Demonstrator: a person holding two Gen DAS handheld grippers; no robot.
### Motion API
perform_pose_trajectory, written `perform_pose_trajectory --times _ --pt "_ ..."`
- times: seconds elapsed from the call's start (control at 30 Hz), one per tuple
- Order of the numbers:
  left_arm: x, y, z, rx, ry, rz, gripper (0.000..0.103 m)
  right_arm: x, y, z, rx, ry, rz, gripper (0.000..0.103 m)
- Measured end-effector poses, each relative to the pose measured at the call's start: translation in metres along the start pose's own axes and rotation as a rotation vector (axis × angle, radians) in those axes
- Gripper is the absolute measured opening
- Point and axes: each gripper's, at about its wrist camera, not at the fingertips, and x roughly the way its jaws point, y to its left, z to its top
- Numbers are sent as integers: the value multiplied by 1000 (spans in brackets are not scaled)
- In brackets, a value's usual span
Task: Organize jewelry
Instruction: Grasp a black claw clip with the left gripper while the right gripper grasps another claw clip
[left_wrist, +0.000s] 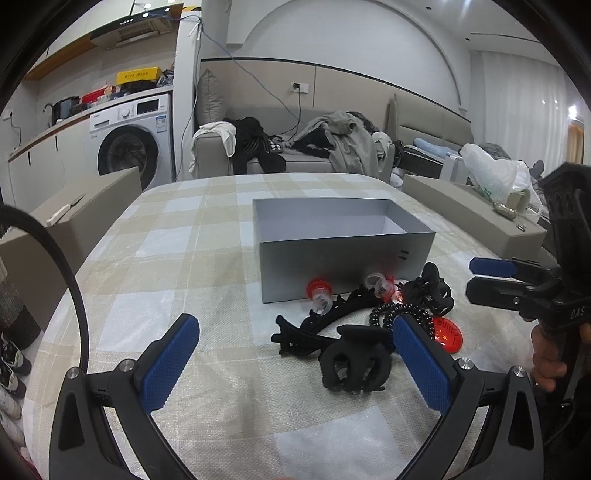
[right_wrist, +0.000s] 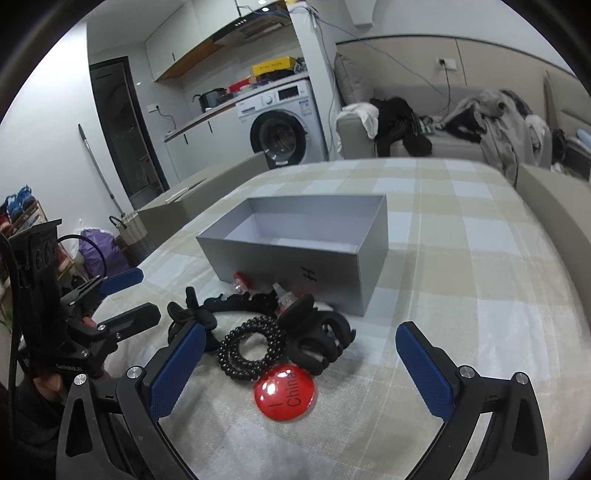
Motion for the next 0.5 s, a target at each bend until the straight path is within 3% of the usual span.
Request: perform_pose_trajectory --times 0.07,0.13,0.23,0.4,0.5 --pt "2 -2 0 17 10 -7 102 7 -3 -1 29 31 8 99" --pt "7 -3 -1 20 32 -24 102 14 -4 -1 40 67 -8 83" --pt "13 -3 -2 17 71 -51 102 20 -5 2 54 87 -24 80" --pt "12 -2 -3 2 74 -66 102 31 -4 6 48 114 -29 77" --pt "14 0 -2 -20 82 -76 102 38 -5 7 64 140 -39 68"
